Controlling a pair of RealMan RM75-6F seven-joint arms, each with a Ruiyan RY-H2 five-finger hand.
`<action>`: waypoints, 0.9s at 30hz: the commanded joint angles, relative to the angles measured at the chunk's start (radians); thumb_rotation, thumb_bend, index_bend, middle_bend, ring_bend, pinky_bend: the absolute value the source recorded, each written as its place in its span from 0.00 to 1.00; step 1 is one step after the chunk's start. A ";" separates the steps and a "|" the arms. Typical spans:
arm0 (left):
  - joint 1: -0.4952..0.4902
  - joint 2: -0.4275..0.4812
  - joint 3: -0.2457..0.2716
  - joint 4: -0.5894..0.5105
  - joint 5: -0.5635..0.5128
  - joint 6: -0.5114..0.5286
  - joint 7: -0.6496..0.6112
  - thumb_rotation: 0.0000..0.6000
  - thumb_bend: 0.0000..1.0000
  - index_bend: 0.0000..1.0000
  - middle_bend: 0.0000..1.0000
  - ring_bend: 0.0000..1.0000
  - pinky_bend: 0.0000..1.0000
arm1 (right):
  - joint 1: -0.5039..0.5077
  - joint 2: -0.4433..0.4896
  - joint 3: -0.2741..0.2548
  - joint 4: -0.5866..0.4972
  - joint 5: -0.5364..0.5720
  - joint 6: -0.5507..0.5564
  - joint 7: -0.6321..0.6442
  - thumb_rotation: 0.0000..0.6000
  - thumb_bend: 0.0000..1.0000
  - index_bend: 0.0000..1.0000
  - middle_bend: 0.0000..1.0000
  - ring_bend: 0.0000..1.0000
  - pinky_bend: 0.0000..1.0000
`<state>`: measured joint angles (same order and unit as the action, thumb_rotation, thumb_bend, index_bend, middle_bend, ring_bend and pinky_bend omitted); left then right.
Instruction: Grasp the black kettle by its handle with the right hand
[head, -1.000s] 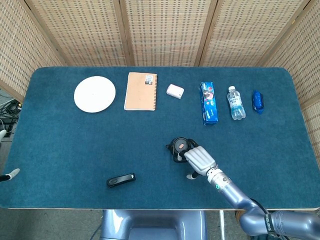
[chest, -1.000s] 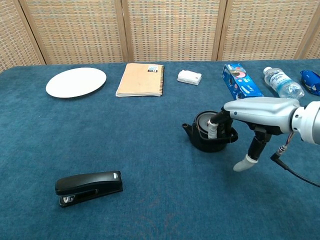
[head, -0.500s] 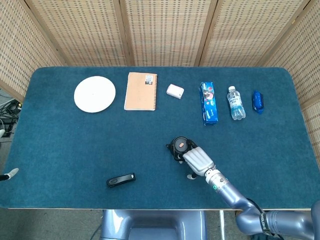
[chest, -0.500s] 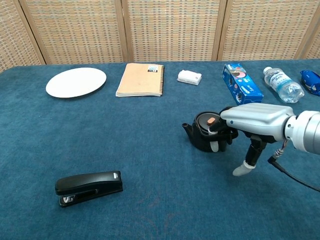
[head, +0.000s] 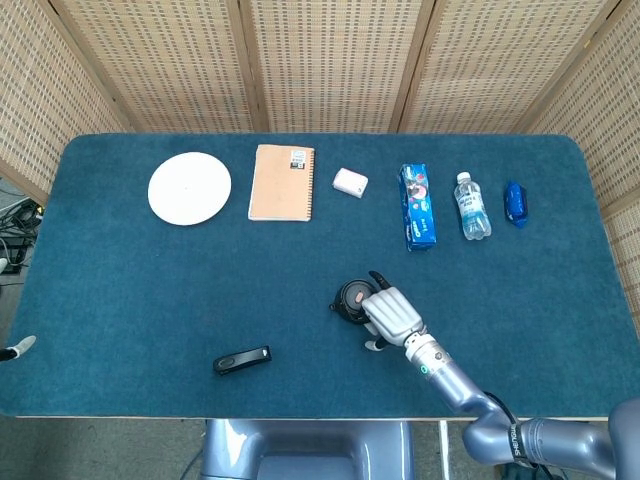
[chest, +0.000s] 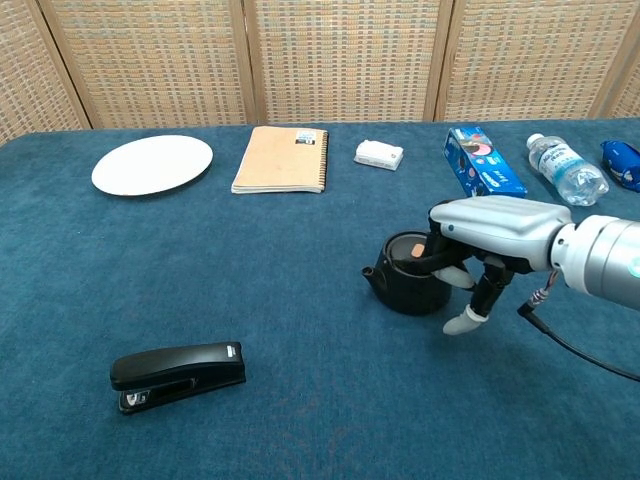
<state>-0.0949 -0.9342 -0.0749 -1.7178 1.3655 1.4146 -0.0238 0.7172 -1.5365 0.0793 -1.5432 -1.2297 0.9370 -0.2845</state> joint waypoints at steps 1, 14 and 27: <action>0.000 0.000 0.000 0.000 0.000 0.000 0.001 1.00 0.00 0.00 0.00 0.00 0.00 | -0.001 -0.011 0.016 0.016 -0.022 0.010 0.039 1.00 0.00 0.98 0.92 0.69 0.00; 0.000 0.000 0.000 0.001 0.000 0.000 -0.002 1.00 0.00 0.00 0.00 0.00 0.00 | 0.015 0.029 0.075 -0.010 -0.054 -0.019 0.212 0.99 0.00 1.00 1.00 0.88 0.00; 0.001 0.000 0.001 -0.002 0.004 0.002 0.000 1.00 0.00 0.00 0.00 0.00 0.00 | 0.011 0.057 0.107 -0.076 0.075 -0.007 0.103 0.97 0.00 1.00 1.00 0.93 0.00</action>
<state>-0.0936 -0.9337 -0.0743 -1.7196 1.3693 1.4166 -0.0235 0.7271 -1.4882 0.1804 -1.6039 -1.1798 0.9368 -0.1665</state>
